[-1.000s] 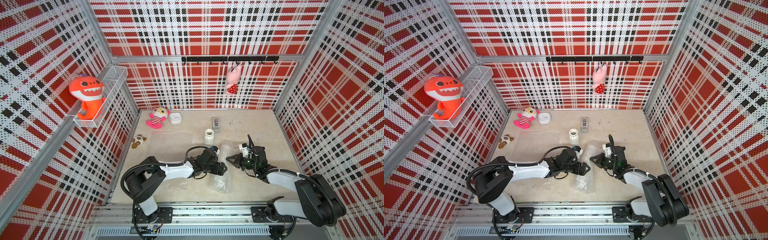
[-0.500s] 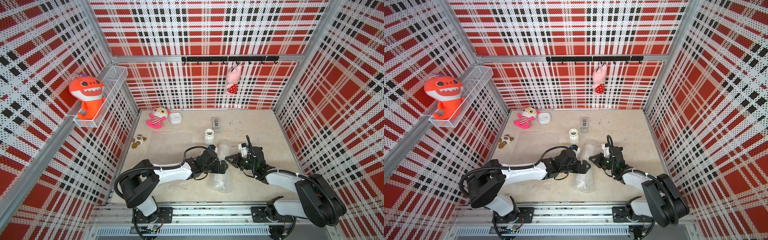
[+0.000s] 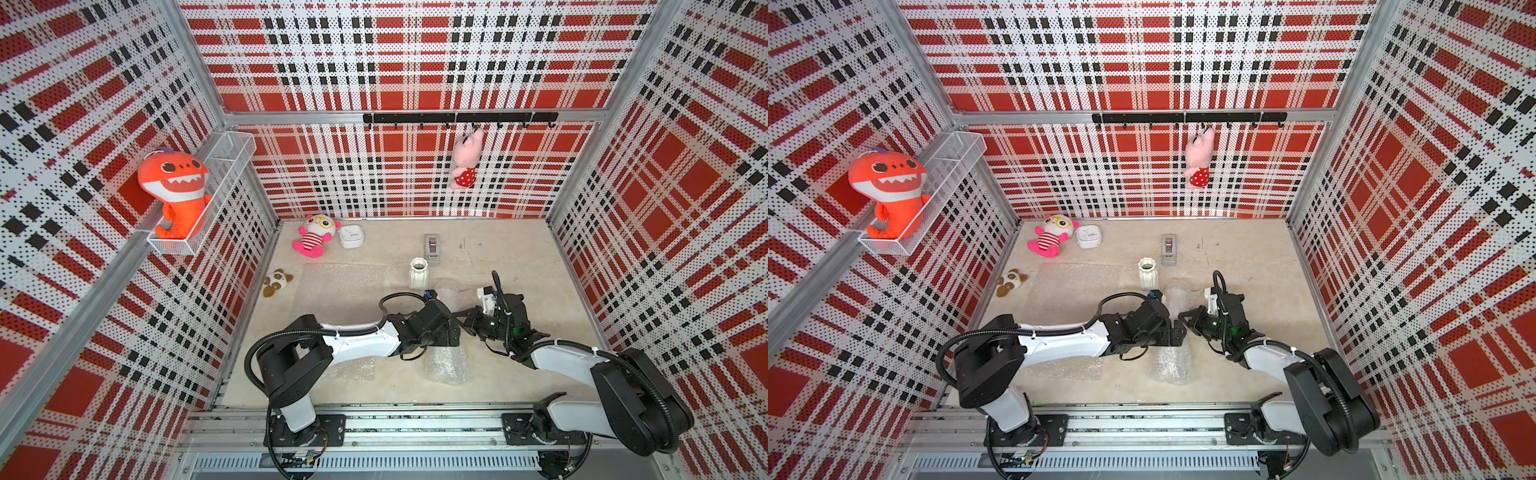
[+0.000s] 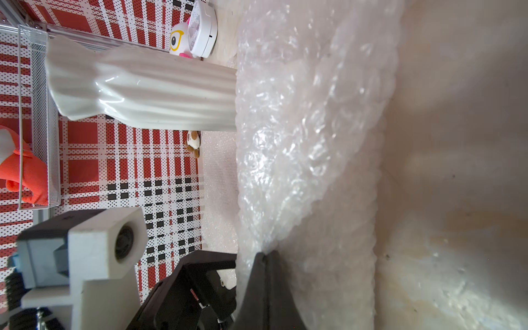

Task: Wrap vases in bubble wrap
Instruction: Wrap the vase in bubble wrap.

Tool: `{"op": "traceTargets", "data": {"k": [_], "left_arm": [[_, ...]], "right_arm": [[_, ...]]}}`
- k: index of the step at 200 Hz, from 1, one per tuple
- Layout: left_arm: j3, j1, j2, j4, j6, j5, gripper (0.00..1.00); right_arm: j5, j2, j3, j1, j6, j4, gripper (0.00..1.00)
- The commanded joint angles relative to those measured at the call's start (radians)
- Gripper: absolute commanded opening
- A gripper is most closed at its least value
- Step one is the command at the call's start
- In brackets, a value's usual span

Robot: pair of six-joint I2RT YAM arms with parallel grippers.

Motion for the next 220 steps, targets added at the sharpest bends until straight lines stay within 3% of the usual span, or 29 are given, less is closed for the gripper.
{"op": "traceTargets", "data": {"k": [1,26,89,126,145,162,181,220], "left_arm": [[0.034,-0.007,0.037,-0.036,0.001,-0.049,0.98],[0.019,-0.006,0.034,-0.024,0.002,-0.059,1.0],[-0.103,0.03,-0.029,0.05,0.007,0.018,0.87],[-0.174,0.049,-0.071,0.13,-0.008,0.066,0.81],[-0.189,0.054,-0.08,0.142,-0.009,0.078,0.8],[-0.198,0.055,-0.096,0.148,-0.008,0.079,0.81],[-0.213,0.058,-0.111,0.169,-0.013,0.091,0.81],[-0.219,0.057,-0.111,0.189,-0.026,0.095,0.81]], "right_arm": [[0.019,-0.021,0.016,0.015,0.005,-0.019,0.03],[0.024,-0.028,0.02,0.015,-0.005,-0.036,0.04],[0.038,-0.074,0.035,0.015,-0.042,-0.089,0.11],[0.046,-0.132,0.054,0.01,-0.112,-0.197,0.32],[0.044,-0.191,0.073,0.002,-0.19,-0.352,0.39],[0.079,-0.257,0.069,0.002,-0.271,-0.511,0.37],[0.052,-0.291,0.043,0.003,-0.308,-0.597,0.27],[-0.053,-0.272,0.007,0.073,-0.293,-0.557,0.17]]}}
